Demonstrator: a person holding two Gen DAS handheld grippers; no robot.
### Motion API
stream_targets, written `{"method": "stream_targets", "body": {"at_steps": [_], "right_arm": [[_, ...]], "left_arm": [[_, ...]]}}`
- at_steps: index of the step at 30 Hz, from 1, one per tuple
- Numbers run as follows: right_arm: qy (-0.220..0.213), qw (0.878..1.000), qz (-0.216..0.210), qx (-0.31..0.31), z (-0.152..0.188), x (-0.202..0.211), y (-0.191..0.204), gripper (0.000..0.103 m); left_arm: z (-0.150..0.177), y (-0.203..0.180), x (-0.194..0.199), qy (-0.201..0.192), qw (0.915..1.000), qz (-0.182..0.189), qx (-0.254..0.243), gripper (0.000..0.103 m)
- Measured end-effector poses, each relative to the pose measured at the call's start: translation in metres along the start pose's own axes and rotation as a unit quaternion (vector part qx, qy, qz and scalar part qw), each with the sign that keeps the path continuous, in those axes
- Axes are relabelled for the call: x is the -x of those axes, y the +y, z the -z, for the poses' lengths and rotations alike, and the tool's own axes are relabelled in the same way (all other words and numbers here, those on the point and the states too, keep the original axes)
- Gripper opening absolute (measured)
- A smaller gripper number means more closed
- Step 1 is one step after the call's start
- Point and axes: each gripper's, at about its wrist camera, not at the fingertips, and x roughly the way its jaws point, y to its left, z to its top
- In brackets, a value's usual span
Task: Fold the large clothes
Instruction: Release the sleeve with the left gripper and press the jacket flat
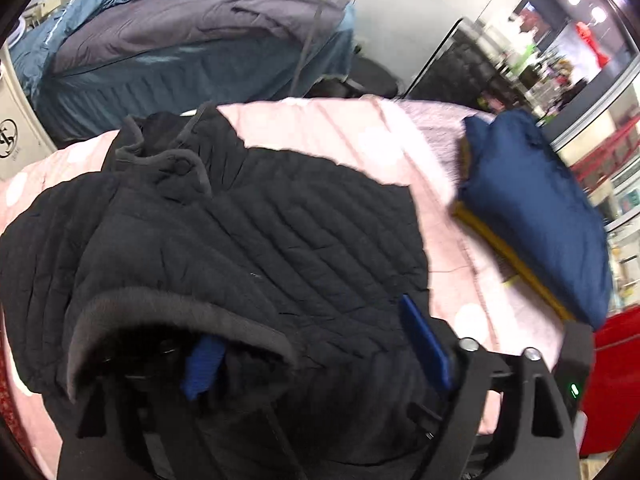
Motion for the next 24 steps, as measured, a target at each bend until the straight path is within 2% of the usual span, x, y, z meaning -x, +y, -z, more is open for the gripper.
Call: {"method": "stream_targets", "body": {"at_steps": [2, 5, 6, 8, 9, 10, 12, 14, 15, 16, 17, 19, 21, 23, 24], "right_arm": [[-0.023, 1.0, -0.015, 0.016, -0.011, 0.008, 0.015, 0.098], [-0.064, 0.994, -0.053, 0.073, -0.028, 0.027, 0.051, 0.098], [-0.076, 0.99, -0.069, 0.099, -0.033, 0.034, 0.068, 0.098], [-0.095, 0.983, -0.088, 0.131, -0.04, 0.042, 0.094, 0.098], [-0.108, 0.981, -0.088, 0.139, -0.044, 0.046, 0.105, 0.098], [-0.125, 0.979, -0.081, 0.141, -0.049, 0.051, 0.116, 0.098], [-0.146, 0.977, -0.07, 0.136, -0.06, 0.056, 0.127, 0.098], [-0.162, 0.977, -0.061, 0.125, -0.07, 0.06, 0.133, 0.098], [-0.166, 0.976, -0.063, 0.124, -0.074, 0.063, 0.134, 0.098], [-0.168, 0.975, -0.068, 0.129, -0.079, 0.065, 0.137, 0.098], [-0.167, 0.974, -0.069, 0.138, -0.08, 0.066, 0.139, 0.098], [-0.15, 0.973, -0.068, 0.164, -0.077, 0.06, 0.149, 0.097], [-0.097, 0.973, -0.082, 0.195, -0.078, 0.035, 0.164, 0.097], [-0.067, 0.973, -0.065, 0.211, -0.081, 0.009, 0.172, 0.097], [-0.058, 0.974, -0.041, 0.214, -0.084, -0.006, 0.174, 0.097]], "left_arm": [[0.003, 0.011, 0.018, -0.017, 0.9998, 0.007, 0.008, 0.083], [0.012, 0.051, 0.052, -0.05, 0.997, 0.009, 0.058, 0.083], [0.016, 0.062, 0.063, -0.058, 0.9951, 0.021, 0.077, 0.084], [0.029, 0.084, 0.091, -0.078, 0.9848, 0.096, 0.122, 0.089], [0.032, 0.085, 0.097, -0.073, 0.9828, 0.118, 0.122, 0.096], [0.036, 0.081, 0.102, -0.058, 0.9828, 0.139, 0.107, 0.096], [0.044, 0.067, 0.112, -0.044, 0.9853, 0.152, 0.065, 0.096], [0.052, 0.054, 0.127, -0.064, 0.985, 0.158, 0.026, 0.096], [0.054, 0.053, 0.131, -0.078, 0.9857, 0.148, 0.019, 0.096], [0.056, 0.056, 0.134, -0.1, 0.9877, 0.12, 0.015, 0.097], [0.056, 0.066, 0.128, -0.112, 0.9909, 0.073, 0.021, 0.097], [0.051, 0.087, 0.102, -0.084, 0.9954, -0.024, 0.04, 0.096], [0.039, 0.116, 0.069, -0.038, 0.9921, -0.101, 0.064, 0.084], [0.029, 0.138, 0.046, -0.014, 0.9881, -0.13, 0.081, 0.081], [0.023, 0.151, 0.028, 0.008, 0.9839, -0.158, 0.084, 0.081]]}}
